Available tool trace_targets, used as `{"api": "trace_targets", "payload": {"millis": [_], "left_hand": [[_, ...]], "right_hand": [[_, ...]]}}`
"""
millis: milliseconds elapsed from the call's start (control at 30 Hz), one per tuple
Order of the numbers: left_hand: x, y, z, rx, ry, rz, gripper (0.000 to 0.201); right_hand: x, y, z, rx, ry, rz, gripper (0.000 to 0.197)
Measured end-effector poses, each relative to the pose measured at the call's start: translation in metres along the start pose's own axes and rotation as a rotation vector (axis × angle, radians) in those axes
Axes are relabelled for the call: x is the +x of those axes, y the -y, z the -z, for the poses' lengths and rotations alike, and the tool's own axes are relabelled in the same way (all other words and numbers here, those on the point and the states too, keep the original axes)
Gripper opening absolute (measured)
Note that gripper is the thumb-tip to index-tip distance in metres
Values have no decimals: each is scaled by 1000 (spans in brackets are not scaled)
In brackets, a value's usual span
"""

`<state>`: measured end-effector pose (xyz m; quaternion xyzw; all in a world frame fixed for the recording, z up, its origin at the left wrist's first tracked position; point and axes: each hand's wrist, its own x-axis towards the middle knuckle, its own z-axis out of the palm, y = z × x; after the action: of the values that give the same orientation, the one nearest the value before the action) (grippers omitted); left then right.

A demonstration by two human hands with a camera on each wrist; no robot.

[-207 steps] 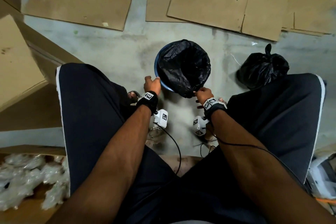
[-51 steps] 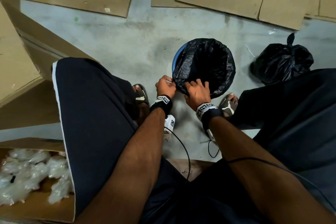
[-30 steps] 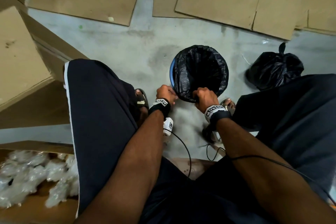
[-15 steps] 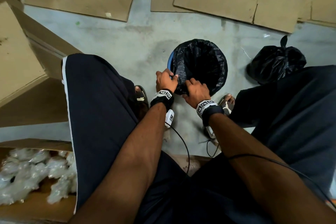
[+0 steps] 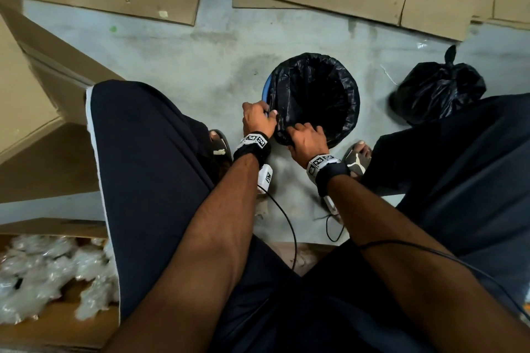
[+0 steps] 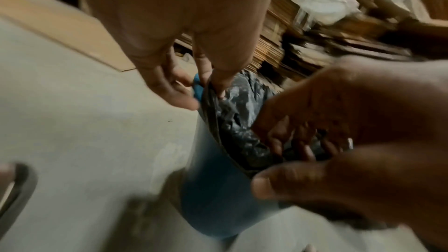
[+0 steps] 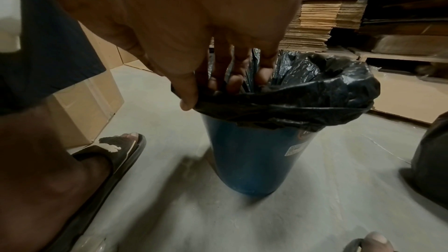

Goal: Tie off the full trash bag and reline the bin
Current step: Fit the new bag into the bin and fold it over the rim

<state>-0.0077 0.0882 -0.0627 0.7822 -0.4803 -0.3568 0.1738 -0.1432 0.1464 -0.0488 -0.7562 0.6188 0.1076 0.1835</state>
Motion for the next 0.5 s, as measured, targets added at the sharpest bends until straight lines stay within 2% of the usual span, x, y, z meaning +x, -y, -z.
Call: {"api": "trace_targets", "payload": {"millis": [100,233,400,500], "left_hand": [[0,8,3,-213,-42,121,13],[0,18,4,-393,-7,263,14],[-10,19,5,-473,14,344,3],[-9,20,1,-458,-7,344,11]], "right_hand": [[-4,0,3,-12,2,-34,45],[-7,1,6,-20,6,-44,53],[-9,3,0,43,-26,-33,54],[-8,1,-2,86,-19,-45,54]]}}
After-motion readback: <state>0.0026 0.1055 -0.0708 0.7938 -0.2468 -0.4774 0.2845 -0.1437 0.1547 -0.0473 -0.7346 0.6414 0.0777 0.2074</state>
